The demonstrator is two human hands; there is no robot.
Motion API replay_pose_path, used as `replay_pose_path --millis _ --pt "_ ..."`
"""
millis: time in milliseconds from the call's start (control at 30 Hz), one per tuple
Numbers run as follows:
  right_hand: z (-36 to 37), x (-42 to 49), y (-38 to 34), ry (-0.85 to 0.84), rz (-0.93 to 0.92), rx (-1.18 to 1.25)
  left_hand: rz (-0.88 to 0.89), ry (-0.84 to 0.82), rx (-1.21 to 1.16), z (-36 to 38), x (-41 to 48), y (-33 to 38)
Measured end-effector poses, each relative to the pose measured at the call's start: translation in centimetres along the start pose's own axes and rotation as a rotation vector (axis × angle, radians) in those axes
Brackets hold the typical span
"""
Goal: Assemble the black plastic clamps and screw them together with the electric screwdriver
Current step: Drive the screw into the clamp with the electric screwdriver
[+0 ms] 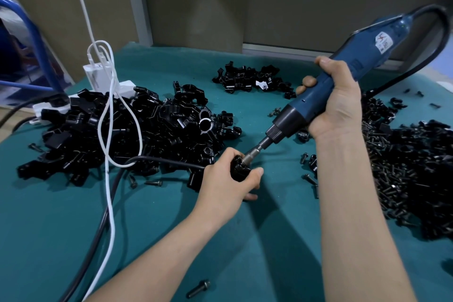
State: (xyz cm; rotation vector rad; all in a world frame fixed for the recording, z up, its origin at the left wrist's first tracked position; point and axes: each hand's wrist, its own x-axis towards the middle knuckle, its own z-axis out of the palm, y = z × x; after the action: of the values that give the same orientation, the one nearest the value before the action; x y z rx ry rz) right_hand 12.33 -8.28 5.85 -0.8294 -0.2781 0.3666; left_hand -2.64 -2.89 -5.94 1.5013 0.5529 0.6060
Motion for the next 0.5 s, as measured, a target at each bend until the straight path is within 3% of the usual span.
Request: replay_pose_path --millis 500 --pt "0.3 -0.09 0.17 -0.028 -0.015 -0.028 0.002 -0.008 -0.003 -0.01 -0.05 -0.13"
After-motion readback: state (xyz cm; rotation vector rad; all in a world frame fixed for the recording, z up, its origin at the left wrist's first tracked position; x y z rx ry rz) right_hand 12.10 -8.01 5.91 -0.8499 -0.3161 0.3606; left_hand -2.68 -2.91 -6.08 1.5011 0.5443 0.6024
